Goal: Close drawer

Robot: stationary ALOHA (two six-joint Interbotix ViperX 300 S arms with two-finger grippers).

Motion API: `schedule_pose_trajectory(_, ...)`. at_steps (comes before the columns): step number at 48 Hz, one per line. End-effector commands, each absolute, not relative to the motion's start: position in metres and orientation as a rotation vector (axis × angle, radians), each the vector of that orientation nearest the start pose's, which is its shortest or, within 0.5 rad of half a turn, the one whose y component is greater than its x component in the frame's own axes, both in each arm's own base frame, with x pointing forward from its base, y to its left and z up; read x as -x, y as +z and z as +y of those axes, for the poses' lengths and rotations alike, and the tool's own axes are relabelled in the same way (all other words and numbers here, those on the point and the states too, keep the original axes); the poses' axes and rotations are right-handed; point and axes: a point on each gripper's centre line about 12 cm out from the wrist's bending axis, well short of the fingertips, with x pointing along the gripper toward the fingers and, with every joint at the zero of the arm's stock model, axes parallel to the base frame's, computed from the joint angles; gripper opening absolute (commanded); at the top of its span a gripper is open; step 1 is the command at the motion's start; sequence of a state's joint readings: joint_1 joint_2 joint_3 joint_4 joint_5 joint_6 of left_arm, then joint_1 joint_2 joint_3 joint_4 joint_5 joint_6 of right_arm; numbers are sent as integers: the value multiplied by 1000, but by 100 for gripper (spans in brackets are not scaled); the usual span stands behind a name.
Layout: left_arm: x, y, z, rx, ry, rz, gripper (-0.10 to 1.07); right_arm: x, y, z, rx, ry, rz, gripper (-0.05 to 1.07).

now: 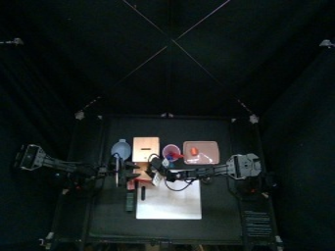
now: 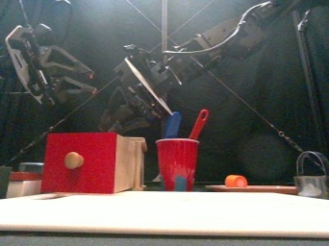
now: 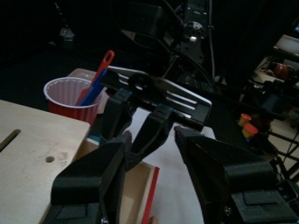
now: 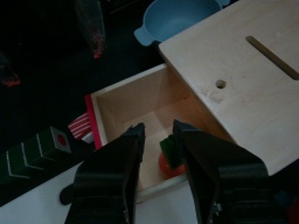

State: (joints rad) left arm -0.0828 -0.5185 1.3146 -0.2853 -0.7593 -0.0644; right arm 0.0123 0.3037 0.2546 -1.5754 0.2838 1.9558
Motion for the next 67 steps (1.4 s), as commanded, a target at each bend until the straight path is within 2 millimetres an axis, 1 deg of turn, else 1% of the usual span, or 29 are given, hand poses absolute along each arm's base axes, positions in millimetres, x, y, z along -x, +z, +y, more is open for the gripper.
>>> schedule_pose_trajectory(1,-232,200,5,275,128,27,82,-494,213,-22,-290,-344,423,72)
schedule_pose_trajectory(6,-235,204,11,305,166,12,82,-490,218,-9,-293,-319,420,72)
schedule_pose_trajectory(8,-237,209,17,323,200,-4,82,-488,222,-3,-294,-306,416,72)
schedule_pose_trajectory(16,-248,227,50,408,356,-67,81,-486,235,26,-282,-241,395,71)
schedule_pose_trajectory(21,-259,236,74,465,457,-64,76,-492,232,41,-280,-213,401,71)
schedule_pose_trajectory(24,-266,235,95,500,530,-40,70,-496,225,48,-271,-202,412,70)
schedule_pose_trajectory(28,-271,231,119,530,615,-20,60,-501,220,56,-261,-188,417,67)
schedule_pose_trajectory(32,-274,226,141,557,686,0,51,-504,214,64,-248,-174,427,61)
schedule_pose_trajectory(35,-276,222,158,585,743,10,44,-506,208,66,-249,-174,438,56)
schedule_pose_trajectory(38,-276,216,171,616,786,28,40,-507,204,67,-255,-176,446,51)
schedule_pose_trajectory(41,-278,210,181,654,820,55,39,-508,200,67,-262,-180,455,46)
schedule_pose_trajectory(46,-284,199,193,714,844,127,39,-510,198,67,-268,-182,457,39)
schedule_pose_trajectory(50,-290,194,197,726,835,182,39,-510,198,67,-268,-184,457,36)
schedule_pose_trajectory(60,-290,195,199,695,823,194,39,-514,194,63,-271,-192,459,35)
schedule_pose_trajectory(67,-287,190,202,727,844,201,39,-518,185,63,-269,-197,473,35)
